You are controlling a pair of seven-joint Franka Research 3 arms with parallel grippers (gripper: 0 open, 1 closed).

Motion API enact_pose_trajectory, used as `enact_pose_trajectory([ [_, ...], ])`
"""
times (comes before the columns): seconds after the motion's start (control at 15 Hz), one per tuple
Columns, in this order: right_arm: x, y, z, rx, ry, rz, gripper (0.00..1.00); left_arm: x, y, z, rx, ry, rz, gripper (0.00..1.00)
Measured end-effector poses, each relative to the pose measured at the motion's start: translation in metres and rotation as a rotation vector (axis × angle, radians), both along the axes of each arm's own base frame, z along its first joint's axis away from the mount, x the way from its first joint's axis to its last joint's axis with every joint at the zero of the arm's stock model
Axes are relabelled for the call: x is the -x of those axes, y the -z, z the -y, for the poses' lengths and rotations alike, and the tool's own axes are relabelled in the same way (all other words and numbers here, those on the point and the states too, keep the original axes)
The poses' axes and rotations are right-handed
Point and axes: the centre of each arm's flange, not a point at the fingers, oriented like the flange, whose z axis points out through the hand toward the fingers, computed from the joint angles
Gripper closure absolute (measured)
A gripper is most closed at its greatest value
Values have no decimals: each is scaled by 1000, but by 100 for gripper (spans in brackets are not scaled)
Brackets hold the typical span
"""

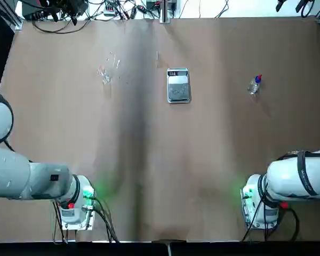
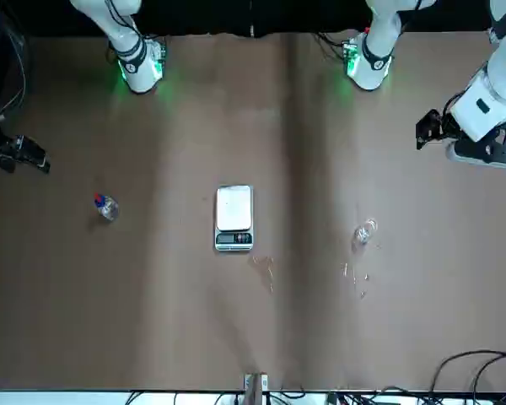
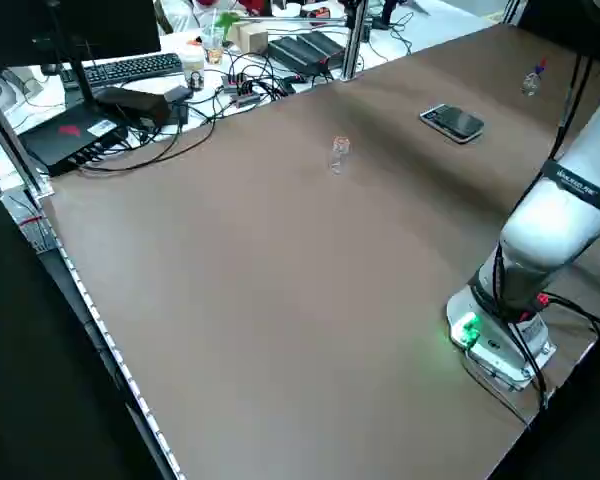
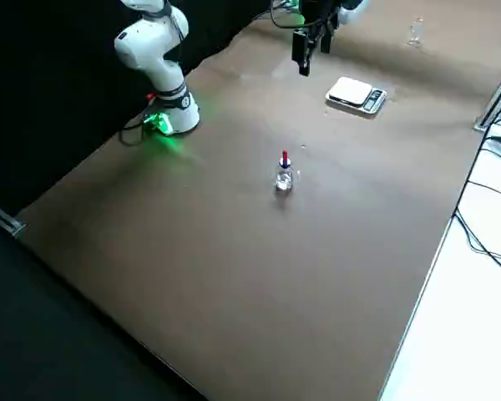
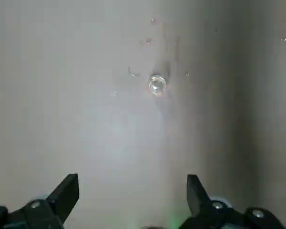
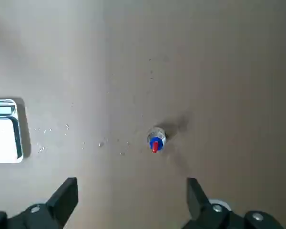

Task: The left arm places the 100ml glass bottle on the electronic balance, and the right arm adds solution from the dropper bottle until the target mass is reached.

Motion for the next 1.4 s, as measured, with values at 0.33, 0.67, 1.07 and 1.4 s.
enact_pose_trajectory([
  [0.33, 0, 0, -1, 0, -3, 2, 0, 0, 2, 2, -3, -59, -1, 0],
  [0.67, 0, 5, 4, -1, 6, -12, 0, -33, 45, 4, 11, -102, 17, 0],
  [1.07, -5, 31, 11, -5, 19, -56, 0, -78, 161, 6, 36, -101, 6, 0],
  [1.4, -7, 31, -5, -7, -13, -56, 0, -66, 249, 12, 58, -88, 80, 0],
])
